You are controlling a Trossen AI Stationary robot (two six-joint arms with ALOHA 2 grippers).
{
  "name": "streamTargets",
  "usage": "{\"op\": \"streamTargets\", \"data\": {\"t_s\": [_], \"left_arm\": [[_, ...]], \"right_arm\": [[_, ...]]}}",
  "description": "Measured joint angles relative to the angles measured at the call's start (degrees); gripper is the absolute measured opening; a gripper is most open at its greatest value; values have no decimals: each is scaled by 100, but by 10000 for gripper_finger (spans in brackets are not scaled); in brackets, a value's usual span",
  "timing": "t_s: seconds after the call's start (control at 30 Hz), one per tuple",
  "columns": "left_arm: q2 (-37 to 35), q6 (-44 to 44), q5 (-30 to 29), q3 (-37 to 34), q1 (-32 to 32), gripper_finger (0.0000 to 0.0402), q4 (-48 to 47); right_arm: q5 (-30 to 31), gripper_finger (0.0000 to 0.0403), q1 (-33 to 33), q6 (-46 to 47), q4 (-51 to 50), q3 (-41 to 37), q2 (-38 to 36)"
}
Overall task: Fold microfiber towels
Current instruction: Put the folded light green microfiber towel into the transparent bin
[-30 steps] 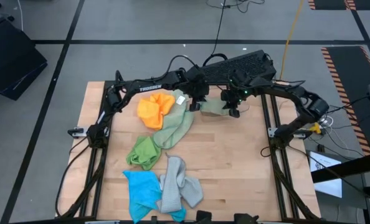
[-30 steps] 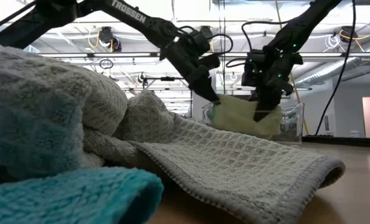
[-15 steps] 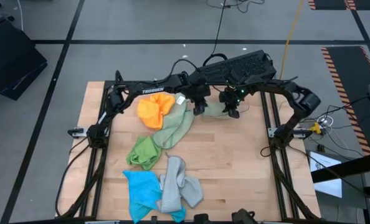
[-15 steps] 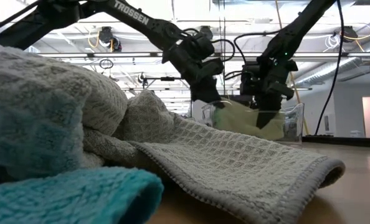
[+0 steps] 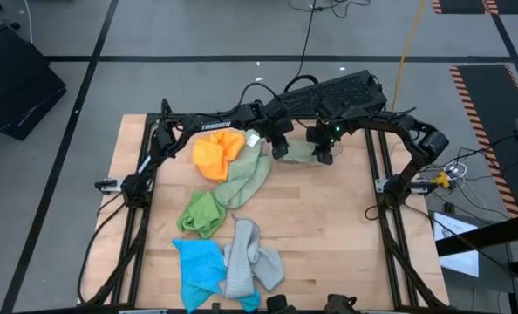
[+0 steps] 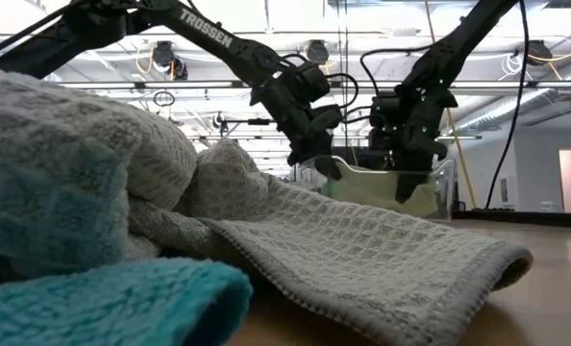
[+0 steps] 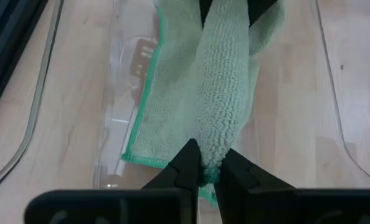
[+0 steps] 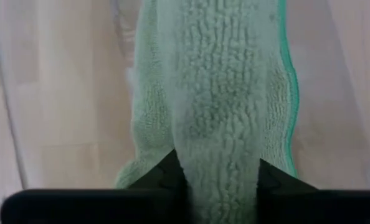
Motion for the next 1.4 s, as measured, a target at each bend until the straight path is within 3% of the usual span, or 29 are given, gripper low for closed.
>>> {"op": "streamTargets", "data": {"t_s": [0.2, 0.37, 0.47, 0.6, 0.87, 1.0, 1.23, 1.4], "left_arm": [[0, -70, -2, 0, 33, 37, -41], [0, -178, -2, 0, 50, 37, -38], [0, -256, -7, 0, 50, 37, -35], [-2, -311, -7, 0, 50, 37, -31], [-4, -452, -6, 0, 52, 37, -7], [-4, -518, -4, 0, 55, 37, -7], [-5, -643, 49, 0, 55, 37, -16], [-83, -638, 48, -11, 17, 47, -63]], "right_arm": [[255, 148, 123, 378, 101, -4, -396], [995, 194, 229, 547, 371, -11, -801], [1431, 201, 307, 582, 499, -9, -1094], [1205, 171, 467, 793, 353, -38, -1512], [331, 11, 663, 659, 903, -659, -1717], [304, 16, 659, 642, 1589, -831, -1331], [865, 2, 641, 481, 2500, -828, -683], [886, 1, 552, 544, 2624, -828, -595]]}}
